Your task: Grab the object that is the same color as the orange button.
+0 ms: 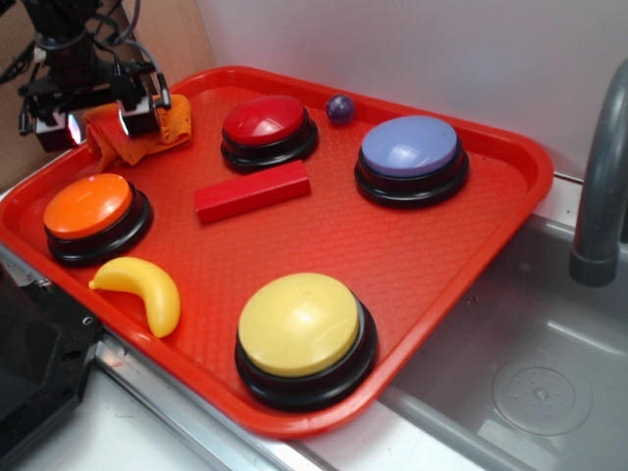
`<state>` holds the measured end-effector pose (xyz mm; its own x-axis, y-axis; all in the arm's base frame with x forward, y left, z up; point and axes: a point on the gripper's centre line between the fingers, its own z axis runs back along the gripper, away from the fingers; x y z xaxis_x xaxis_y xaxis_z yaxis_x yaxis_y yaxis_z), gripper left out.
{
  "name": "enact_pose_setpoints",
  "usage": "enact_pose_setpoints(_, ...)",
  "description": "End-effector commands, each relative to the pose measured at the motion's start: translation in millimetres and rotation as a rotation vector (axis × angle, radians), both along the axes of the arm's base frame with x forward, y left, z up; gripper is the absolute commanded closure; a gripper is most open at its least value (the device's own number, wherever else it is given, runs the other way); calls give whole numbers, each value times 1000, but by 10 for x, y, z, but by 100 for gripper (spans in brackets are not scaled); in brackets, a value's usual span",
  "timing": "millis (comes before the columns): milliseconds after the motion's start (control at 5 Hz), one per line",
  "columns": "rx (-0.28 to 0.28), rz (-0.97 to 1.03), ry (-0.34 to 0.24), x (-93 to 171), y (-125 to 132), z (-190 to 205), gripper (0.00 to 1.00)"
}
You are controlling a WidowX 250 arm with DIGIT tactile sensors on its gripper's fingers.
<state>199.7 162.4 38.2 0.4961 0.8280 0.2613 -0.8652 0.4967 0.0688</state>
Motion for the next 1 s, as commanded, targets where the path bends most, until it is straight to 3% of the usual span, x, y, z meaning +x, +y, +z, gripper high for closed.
enact_pose_setpoints(0,-20,9,-84,-65,109,-14,94)
enact_pose_setpoints(200,-66,-76,-139,-10,74,-1,100)
enact_pose_setpoints(400,-45,-148,-137,48,54,85,100)
enact_pose_setpoints(600,56,-241,-87,114,-76,235,100)
enact_pose_setpoints(800,45,-382,-116,184,-247,469,100)
